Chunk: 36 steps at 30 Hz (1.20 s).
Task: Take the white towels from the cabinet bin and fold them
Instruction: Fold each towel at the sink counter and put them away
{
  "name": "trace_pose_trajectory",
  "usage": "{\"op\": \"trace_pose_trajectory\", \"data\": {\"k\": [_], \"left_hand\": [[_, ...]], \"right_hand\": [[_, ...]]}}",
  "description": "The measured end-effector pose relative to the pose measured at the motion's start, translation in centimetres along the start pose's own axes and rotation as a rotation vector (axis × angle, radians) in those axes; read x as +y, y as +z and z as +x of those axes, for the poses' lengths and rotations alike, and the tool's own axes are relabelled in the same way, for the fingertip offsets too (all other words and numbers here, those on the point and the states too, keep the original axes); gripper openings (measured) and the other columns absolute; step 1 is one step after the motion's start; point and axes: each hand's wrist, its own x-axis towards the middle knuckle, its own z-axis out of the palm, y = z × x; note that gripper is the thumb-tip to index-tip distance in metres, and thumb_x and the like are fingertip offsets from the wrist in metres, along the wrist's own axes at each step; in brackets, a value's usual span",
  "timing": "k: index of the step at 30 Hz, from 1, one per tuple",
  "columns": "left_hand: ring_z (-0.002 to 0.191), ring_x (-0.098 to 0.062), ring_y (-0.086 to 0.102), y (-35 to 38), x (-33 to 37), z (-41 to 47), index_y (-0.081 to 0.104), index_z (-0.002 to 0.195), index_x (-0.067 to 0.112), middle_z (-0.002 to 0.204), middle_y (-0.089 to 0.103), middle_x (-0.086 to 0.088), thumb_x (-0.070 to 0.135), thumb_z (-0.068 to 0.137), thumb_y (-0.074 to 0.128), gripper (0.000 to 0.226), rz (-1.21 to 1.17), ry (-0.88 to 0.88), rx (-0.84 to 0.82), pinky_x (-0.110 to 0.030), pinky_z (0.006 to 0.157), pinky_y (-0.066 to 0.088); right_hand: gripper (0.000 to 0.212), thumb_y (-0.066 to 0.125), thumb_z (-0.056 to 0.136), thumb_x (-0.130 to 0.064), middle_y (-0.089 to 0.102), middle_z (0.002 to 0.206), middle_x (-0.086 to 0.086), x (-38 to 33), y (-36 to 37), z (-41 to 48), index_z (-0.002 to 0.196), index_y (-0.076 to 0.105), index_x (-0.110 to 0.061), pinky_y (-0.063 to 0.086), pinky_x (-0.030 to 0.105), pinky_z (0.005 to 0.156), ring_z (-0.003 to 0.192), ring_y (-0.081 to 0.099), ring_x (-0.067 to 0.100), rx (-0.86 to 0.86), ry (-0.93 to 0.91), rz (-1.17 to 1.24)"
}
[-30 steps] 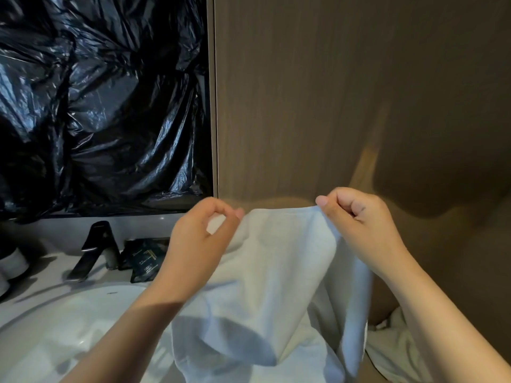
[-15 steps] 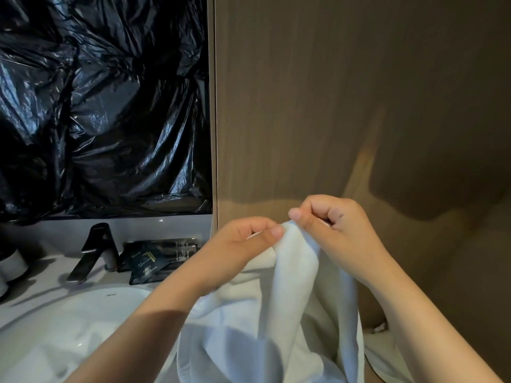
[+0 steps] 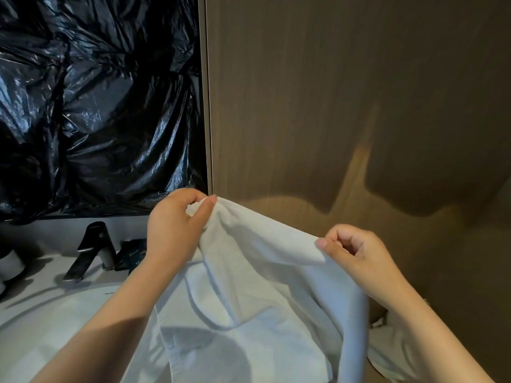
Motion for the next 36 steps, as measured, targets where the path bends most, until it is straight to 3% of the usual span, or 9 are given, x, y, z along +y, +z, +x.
{"op": "trace_pose_trajectory", "data": {"k": [4,8,10,16,21,24,27,32,36], "left_hand": [[0.076,-0.006,0.056,0.6,-0.4,-0.6,0.069,0.084,0.023,0.083,0.063,0.012,0.033,0.093,0.058,0.017,0.071,0.022,0.015,-0.025,0.064,0.037],[0.091,-0.024,0.063,1.0,0.3,-1.5,0.063,0.122,0.021,0.123,0.061,0.0,0.017,0.093,0.056,0.03,0.271,0.065,-0.052,-0.033,0.072,0.046],[0.093,-0.026,0.066,1.4,1.1,-2.7,0.059,0.128,0.02,0.131,0.058,0.001,0.013,0.09,0.061,0.039,0.261,0.161,-0.07,-0.036,0.073,0.051],[0.11,-0.007,0.052,2.4,3.7,-5.7,0.062,0.127,0.024,0.125,0.064,0.007,0.039,0.09,0.051,0.041,0.072,0.305,-0.124,-0.011,0.083,0.035],[0.107,-0.007,0.053,2.6,4.5,-6.1,0.057,0.133,0.029,0.128,0.061,0.01,0.028,0.092,0.051,0.041,0.019,0.312,-0.227,-0.015,0.084,0.038],[0.095,-0.003,0.059,2.7,4.4,-5.7,0.062,0.123,0.034,0.112,0.063,0.016,0.033,0.093,0.049,0.033,-0.061,0.298,-0.286,-0.023,0.082,0.048],[0.081,-0.002,0.057,2.6,3.9,-5.4,0.063,0.094,0.037,0.087,0.055,0.019,0.041,0.091,0.049,0.014,-0.107,0.303,-0.314,-0.018,0.07,0.043],[0.075,-0.002,0.055,2.2,3.3,-4.6,0.064,0.078,0.03,0.078,0.054,0.016,0.032,0.089,0.052,0.015,-0.103,0.246,-0.224,-0.012,0.063,0.037],[0.08,-0.001,0.055,1.7,2.6,-3.7,0.064,0.079,0.025,0.079,0.055,0.016,0.033,0.088,0.051,0.018,-0.099,0.189,-0.14,-0.019,0.068,0.041]], "right_hand": [[0.022,0.067,0.089,-0.024,0.058,0.066,-0.003,-0.7,0.3,0.2,0.069,0.061,-0.017,0.04,0.02,0.055,0.065,0.055,0.015,0.13,-0.015,-0.064],[0.018,0.065,0.09,-0.021,0.062,0.074,-0.013,-2.1,0.8,0.3,0.073,0.062,-0.023,0.044,0.012,0.058,0.073,0.059,0.009,0.184,-0.066,-0.073],[0.016,0.065,0.091,-0.021,0.063,0.076,-0.013,-2.7,1.1,0.4,0.075,0.064,-0.022,0.044,0.012,0.058,0.075,0.06,0.01,0.178,-0.1,-0.086],[0.014,0.067,0.091,-0.02,0.063,0.075,-0.012,-3.6,1.8,1.1,0.077,0.066,-0.02,0.041,0.013,0.058,0.073,0.06,0.012,0.111,-0.206,-0.126],[0.014,0.065,0.088,-0.026,0.063,0.074,-0.01,-4.3,2.2,1.0,0.076,0.066,-0.02,0.038,0.012,0.058,0.071,0.059,0.014,0.083,-0.24,-0.104],[0.011,0.068,0.089,-0.023,0.063,0.074,-0.009,-4.4,2.5,1.0,0.078,0.067,-0.02,0.044,0.022,0.059,0.073,0.06,0.016,0.056,-0.241,-0.083],[0.011,0.072,0.086,-0.022,0.064,0.073,-0.008,-4.4,2.6,0.9,0.076,0.068,-0.021,0.046,0.029,0.061,0.071,0.06,0.017,0.027,-0.188,-0.064],[0.015,0.071,0.086,-0.026,0.059,0.064,0.005,-3.3,2.8,0.7,0.073,0.068,-0.019,0.041,0.028,0.057,0.064,0.055,0.023,-0.029,-0.078,0.031],[0.027,0.068,0.087,-0.032,0.057,0.063,0.008,-1.4,2.8,-0.7,0.069,0.065,-0.012,0.038,0.026,0.055,0.06,0.052,0.021,-0.034,0.0,0.043]]}}
